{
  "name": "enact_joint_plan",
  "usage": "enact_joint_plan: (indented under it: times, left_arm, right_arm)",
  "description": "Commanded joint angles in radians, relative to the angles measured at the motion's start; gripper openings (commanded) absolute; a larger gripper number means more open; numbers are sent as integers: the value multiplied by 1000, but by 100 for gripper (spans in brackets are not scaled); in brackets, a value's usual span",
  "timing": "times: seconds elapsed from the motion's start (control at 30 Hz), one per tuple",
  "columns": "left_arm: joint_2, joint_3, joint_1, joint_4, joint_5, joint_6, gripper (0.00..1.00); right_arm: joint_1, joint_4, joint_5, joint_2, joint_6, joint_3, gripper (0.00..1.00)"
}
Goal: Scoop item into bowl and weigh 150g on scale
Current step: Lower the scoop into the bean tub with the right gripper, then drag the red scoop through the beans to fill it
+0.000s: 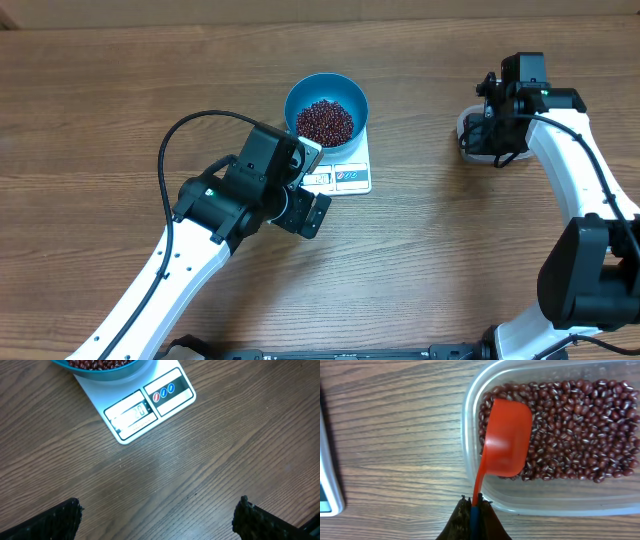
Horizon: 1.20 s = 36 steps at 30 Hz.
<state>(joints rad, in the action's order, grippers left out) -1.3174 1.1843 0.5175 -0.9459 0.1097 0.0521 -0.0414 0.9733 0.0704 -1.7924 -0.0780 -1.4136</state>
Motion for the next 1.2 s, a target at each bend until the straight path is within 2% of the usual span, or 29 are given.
enact_joint_plan:
  times: [0.0, 0.27, 0.63, 0.97, 1.17]
  left_arm:
    - [3, 2, 5, 4, 11, -1, 100]
    - [3, 2, 5, 4, 11, 0, 100]
    - [3, 2, 5, 4, 11, 0, 100]
    - [3, 2, 5, 4, 11, 0, 100]
    - [3, 2, 5, 4, 11, -1, 100]
  right_arm:
    - [-10, -3, 71, 37, 11, -28, 4]
    - [-57, 2, 98, 37, 29, -28, 4]
    - [-173, -15, 326, 36, 24, -27, 4]
    - [-252, 7, 345, 36, 25, -27, 4]
    - [-289, 8, 439, 36, 24, -27, 4]
